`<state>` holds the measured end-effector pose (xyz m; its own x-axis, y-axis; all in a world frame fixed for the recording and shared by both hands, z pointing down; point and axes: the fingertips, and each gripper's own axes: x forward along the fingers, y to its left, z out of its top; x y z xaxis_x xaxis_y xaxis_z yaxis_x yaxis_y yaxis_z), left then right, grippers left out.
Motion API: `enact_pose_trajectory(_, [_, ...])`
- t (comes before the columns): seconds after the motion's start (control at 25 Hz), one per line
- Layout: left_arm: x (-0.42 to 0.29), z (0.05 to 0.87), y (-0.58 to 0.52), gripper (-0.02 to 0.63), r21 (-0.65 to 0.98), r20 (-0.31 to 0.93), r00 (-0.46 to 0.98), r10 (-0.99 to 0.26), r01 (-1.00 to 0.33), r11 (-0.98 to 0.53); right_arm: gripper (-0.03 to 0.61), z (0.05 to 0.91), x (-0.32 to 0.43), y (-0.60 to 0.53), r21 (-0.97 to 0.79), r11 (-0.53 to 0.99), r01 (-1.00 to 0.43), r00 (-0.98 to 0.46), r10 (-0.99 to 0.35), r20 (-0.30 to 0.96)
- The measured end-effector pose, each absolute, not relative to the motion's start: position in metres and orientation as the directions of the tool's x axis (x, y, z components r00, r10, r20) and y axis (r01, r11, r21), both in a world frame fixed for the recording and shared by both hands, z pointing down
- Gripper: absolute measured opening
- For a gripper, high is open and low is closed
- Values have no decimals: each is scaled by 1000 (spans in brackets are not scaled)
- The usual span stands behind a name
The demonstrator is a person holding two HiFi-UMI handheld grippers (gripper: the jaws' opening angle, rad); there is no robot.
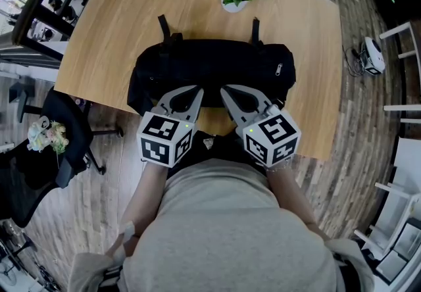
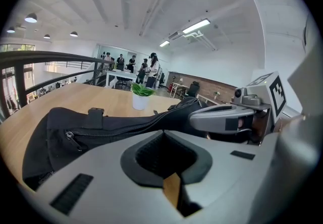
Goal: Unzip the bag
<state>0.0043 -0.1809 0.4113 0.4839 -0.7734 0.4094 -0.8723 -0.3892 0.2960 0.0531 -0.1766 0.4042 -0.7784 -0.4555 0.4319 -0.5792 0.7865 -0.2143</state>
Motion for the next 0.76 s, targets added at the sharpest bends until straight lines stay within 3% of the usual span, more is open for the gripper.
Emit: enact_pose_trajectory(0.76, [12,414,-178,20,289,425,508,-749,-860,-419,6,407,56,-174,-209,787,-580,-774,-452,444])
